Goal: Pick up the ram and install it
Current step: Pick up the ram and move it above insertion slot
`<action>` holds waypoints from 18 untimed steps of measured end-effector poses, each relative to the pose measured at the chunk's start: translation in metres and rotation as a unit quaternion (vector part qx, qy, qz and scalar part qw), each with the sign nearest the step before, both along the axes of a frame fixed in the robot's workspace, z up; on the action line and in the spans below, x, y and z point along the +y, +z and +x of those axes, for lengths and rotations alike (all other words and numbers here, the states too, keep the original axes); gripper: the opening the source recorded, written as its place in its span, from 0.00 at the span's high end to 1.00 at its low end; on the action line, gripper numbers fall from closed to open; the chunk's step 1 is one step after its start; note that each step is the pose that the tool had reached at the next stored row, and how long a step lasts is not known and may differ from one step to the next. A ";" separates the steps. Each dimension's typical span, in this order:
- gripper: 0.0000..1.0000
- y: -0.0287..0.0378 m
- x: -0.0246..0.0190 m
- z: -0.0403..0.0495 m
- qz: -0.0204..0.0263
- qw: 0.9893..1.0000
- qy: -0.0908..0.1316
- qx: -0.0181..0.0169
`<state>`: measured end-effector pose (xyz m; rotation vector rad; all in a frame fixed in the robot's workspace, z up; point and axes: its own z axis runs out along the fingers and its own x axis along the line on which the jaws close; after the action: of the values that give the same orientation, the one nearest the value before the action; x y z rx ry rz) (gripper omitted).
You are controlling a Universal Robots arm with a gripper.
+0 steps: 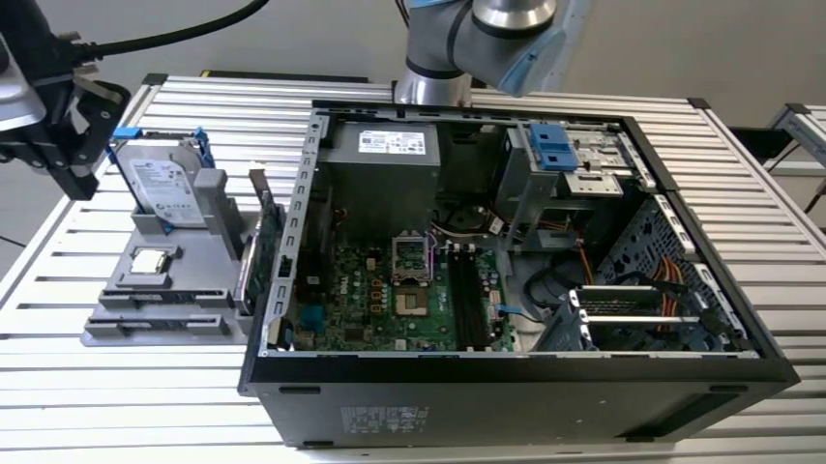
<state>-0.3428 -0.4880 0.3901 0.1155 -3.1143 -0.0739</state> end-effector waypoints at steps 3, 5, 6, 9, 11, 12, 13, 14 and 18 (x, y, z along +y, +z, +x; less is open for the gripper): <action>1.00 0.0001 0.0000 -0.0001 0.000 1.000 0.016 0.000; 1.00 0.0001 0.0000 -0.0003 0.000 1.000 0.026 0.000; 1.00 0.0001 0.0000 -0.0003 0.000 1.000 0.031 0.000; 1.00 0.0001 0.0000 -0.0005 0.000 0.999 0.043 0.000; 1.00 0.0000 0.0000 -0.0006 0.000 0.999 0.052 0.000; 1.00 0.0001 0.0000 -0.0007 0.000 0.998 0.056 0.000; 1.00 0.0000 0.0000 -0.0007 0.000 0.998 0.060 0.000; 1.00 0.0000 0.0000 -0.0008 0.000 0.998 0.064 0.000; 1.00 -0.0001 0.0000 -0.0009 0.000 0.997 0.082 0.000</action>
<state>-0.3438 -0.4880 0.3900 0.3689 -3.0909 -0.0705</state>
